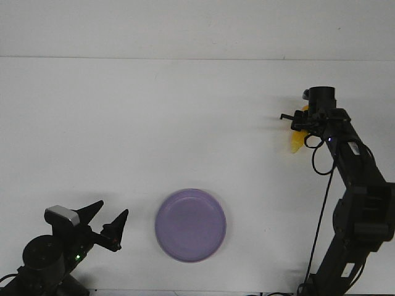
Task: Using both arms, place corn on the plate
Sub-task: 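Lift the corn with the right gripper and carry it over the plate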
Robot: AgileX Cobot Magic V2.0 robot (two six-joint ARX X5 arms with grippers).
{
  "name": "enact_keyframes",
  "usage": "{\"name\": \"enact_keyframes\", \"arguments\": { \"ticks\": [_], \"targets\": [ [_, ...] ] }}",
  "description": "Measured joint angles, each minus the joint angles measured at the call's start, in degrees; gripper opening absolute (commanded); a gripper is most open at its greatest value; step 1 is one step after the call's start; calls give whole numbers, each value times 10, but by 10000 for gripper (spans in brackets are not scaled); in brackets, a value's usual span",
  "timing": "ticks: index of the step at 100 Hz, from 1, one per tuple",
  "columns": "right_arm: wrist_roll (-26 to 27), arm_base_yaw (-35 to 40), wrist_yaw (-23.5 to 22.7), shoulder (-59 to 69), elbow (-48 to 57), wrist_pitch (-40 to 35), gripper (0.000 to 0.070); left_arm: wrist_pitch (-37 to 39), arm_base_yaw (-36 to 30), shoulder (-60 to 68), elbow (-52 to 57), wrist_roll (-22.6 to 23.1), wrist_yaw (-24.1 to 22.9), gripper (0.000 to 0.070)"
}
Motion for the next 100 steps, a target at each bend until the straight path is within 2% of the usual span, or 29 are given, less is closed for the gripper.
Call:
{"name": "enact_keyframes", "arguments": {
  "ticks": [18,35,51,64,77,90,100],
  "targets": [
    [-56,30,-58,-153,1,-31,59,0,0,0,0,0,0,531],
    [-77,98,-99,-275,0,-86,59,0,0,0,0,0,0,531],
    [-95,211,-104,-363,-47,-99,59,0,0,0,0,0,0,531],
    [-108,330,-98,-385,-113,-99,59,0,0,0,0,0,0,531],
    [-115,442,-78,-373,-204,-70,59,0,0,0,0,0,0,531],
    [-112,534,-45,-369,-295,14,59,0,0,0,0,0,0,531],
    [-100,581,-40,-357,-346,76,59,0,0,0,0,0,0,531]
  ]
}}
